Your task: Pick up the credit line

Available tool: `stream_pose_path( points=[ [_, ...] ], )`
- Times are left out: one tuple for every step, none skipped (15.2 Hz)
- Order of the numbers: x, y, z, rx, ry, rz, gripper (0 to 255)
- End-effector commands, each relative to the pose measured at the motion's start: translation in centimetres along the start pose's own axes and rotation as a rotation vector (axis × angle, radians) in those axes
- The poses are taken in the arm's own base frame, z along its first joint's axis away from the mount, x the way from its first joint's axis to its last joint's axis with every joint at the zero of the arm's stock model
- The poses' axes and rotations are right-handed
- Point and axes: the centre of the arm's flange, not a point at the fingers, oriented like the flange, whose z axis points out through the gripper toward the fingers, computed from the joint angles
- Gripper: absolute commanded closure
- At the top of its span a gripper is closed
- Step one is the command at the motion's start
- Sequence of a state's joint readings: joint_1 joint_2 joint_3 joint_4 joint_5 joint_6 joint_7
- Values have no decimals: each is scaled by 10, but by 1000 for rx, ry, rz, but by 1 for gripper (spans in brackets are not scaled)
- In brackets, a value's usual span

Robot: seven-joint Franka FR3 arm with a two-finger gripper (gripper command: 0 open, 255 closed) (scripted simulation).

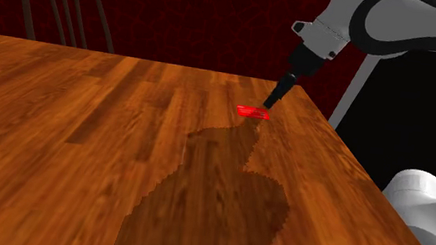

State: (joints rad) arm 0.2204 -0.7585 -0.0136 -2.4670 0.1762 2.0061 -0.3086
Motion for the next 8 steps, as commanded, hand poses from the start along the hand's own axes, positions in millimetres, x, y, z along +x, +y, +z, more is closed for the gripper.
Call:
stream_pose_path(
  points=[
    [12, -9, 5, 36, 66, -131, 0],
    [17, -15, 6, 55, 97, -193, 0],
    [22, -21, 8, 73, 127, -255, 0],
    [26, -28, 9, 92, 158, -317, 0],
    [30, -34, 9, 110, 188, -379, 0],
    [34, -41, 10, 129, 219, -442, 0],
    [34, -42, 10, 130, 222, -447, 0],
    [32, -41, 15, 130, 222, -447, 0]
  ],
)
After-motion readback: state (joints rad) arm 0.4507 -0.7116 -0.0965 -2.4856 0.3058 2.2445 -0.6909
